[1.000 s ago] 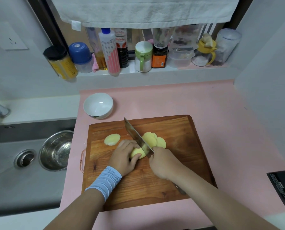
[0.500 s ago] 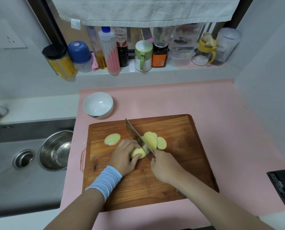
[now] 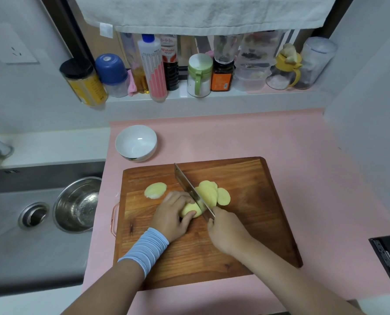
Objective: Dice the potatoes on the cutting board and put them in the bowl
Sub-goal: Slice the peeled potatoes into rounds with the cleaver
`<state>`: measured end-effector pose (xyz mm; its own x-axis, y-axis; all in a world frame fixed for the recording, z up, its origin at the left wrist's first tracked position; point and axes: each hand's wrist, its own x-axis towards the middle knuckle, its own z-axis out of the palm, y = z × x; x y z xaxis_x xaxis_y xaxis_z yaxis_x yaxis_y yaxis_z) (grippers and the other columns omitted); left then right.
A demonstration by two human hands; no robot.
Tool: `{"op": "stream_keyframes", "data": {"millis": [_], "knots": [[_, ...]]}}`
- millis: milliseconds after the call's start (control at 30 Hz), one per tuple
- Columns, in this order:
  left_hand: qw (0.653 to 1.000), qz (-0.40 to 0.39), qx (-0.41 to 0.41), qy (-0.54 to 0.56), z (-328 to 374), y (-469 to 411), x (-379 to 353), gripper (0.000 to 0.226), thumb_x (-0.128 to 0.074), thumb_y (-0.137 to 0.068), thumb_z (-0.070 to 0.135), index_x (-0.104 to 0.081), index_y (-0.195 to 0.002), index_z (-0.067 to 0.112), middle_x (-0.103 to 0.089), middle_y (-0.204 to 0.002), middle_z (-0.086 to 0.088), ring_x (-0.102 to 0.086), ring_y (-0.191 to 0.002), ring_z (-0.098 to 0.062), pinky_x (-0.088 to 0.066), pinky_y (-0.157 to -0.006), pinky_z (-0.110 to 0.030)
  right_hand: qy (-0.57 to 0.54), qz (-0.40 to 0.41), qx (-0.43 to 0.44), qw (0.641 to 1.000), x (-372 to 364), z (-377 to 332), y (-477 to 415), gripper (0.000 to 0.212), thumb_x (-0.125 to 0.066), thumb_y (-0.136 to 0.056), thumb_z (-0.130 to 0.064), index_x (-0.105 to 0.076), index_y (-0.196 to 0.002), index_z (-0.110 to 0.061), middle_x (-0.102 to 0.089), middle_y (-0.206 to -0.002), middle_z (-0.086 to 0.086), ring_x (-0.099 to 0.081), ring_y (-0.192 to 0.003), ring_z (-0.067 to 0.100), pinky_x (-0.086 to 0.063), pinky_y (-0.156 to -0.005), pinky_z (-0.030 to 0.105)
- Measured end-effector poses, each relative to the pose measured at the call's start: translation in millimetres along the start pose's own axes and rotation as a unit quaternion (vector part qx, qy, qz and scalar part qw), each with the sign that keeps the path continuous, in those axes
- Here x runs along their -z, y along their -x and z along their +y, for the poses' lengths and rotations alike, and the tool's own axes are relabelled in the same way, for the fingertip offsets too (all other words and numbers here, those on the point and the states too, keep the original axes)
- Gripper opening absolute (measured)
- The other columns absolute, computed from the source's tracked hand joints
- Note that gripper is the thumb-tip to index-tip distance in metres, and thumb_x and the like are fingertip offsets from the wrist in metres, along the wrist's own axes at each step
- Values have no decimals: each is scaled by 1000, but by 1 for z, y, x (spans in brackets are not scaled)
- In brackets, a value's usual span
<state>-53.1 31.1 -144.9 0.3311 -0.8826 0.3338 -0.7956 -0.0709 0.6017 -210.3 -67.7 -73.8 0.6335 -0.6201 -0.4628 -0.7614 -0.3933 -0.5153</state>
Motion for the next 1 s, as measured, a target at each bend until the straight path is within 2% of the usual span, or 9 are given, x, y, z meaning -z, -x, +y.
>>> {"op": "stream_keyframes", "data": {"millis": [133, 333, 433, 600, 700, 867, 1000], "knots": [[1000, -8, 7, 0, -2, 3, -1, 25, -76, -83, 25, -66, -105, 18, -63, -110, 7, -56, -107, -16, -40, -98, -24, -6, -1, 5, 1000, -5, -2, -9, 16, -43, -104, -22, -57, -103, -14, -62, -83, 1, -60, -71, 18, -51, -66, 33], [1000, -19, 3, 4, 0, 3, 3, 28, -76, -83, 24, -67, -109, 18, -62, -114, 11, -55, -109, -12, -40, -99, -22, -24, 20, 22, 999, -9, 4, 3, 13, -44, -101, -20, -56, -105, -17, -66, -83, 4, -64, -74, 20, -54, -70, 40], [1000, -29, 6, -4, 1, 2, 7, 29, -77, -81, 21, -68, -109, 18, -61, -115, 11, -54, -110, -12, -37, -100, -17, -11, 18, 20, 1000, -6, 0, 1, 12, -44, -102, -21, -55, -98, -18, -63, -80, 0, -60, -70, 16, -51, -65, 36], [999, -30, 6, -37, 6, 4, 7, 25, -76, -82, 23, -66, -104, 18, -59, -110, 8, -53, -105, -14, -48, -88, -28, -6, -3, -7, 1000, 9, -7, -8, 22, -42, -102, -24, -58, -89, -16, -62, -81, -1, -60, -72, 17, -50, -66, 33], [999, -26, 15, -39, 6, 4, 7, 23, -76, -82, 24, -66, -102, 18, -61, -108, 9, -53, -104, -12, -49, -87, -28, 8, 8, 0, 1000, 12, -8, 0, 26, -42, -103, -25, -50, -79, -21, -60, -79, -2, -58, -72, 18, -49, -65, 33], [999, -20, 24, -41, 7, 3, 6, 24, -77, -81, 25, -67, -101, 17, -63, -108, 8, -53, -104, -11, -44, -90, -21, 35, 62, 28, 997, 12, -20, 23, 21, -41, -103, -29, -61, -103, -21, -62, -85, -1, -61, -83, 24, -48, -70, 33], [998, -27, 30, -39, 5, 3, 7, 24, -67, -83, 36, -66, -101, 19, -62, -107, 9, -54, -102, -11, -44, -89, -22, 50, 82, 55, 994, 14, -27, 38, 26, -40, -103, -31, -61, -115, -22, -68, -95, 3, -65, -90, 27, -53, -76, 37]]}}
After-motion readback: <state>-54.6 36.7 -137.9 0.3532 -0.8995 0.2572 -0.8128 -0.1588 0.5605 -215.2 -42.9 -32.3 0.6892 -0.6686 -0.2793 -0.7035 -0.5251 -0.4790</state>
